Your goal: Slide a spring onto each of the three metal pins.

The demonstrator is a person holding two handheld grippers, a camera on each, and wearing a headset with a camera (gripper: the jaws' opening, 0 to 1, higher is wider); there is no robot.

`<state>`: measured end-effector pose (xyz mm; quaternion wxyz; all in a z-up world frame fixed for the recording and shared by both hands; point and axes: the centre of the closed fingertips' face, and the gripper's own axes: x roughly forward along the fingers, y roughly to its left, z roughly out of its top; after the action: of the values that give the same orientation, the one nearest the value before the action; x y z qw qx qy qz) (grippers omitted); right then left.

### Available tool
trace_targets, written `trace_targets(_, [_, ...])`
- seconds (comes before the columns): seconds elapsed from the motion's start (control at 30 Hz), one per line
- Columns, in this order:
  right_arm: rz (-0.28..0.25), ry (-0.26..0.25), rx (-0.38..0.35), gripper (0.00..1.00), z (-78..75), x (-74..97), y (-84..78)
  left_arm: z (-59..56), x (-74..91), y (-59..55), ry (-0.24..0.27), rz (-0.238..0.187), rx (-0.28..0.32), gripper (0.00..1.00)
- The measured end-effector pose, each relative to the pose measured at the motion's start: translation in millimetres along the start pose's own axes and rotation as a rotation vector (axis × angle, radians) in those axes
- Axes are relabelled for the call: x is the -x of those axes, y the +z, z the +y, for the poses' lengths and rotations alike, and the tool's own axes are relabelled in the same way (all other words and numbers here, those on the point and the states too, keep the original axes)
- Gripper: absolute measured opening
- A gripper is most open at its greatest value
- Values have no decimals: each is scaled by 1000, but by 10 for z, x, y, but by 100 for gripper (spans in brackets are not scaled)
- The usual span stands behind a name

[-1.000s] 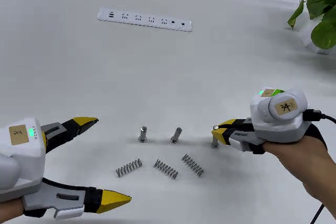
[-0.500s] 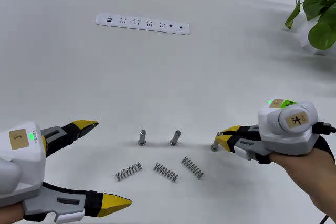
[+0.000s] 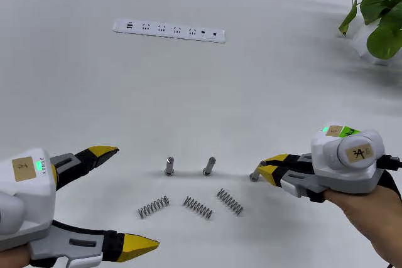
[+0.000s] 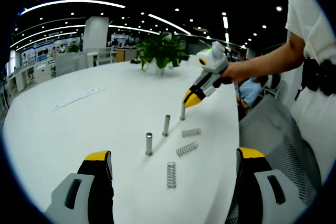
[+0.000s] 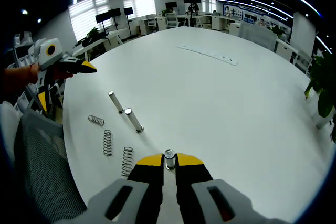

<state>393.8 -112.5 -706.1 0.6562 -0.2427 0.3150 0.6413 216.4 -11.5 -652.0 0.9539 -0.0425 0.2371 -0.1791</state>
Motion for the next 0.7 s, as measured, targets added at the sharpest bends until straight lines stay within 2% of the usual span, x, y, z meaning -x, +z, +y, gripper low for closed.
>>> trace_targets(0.4, [-18, 0, 6, 9, -21, -76, 3, 1, 2, 3, 1, -1, 2, 100])
trace_targets(0.57, [-25, 7, 4, 9, 57, -36, 56, -2, -2, 17, 1, -2, 0, 100])
trace_targets(0.63, [-26, 3, 7, 9, -6, -74, 14, -15, -11, 27, -1, -1, 0, 100])
trace_targets(0.7, [-31, 5, 2, 9, 40, -39, 59, -23, -18, 29, -3, 0, 0, 100])
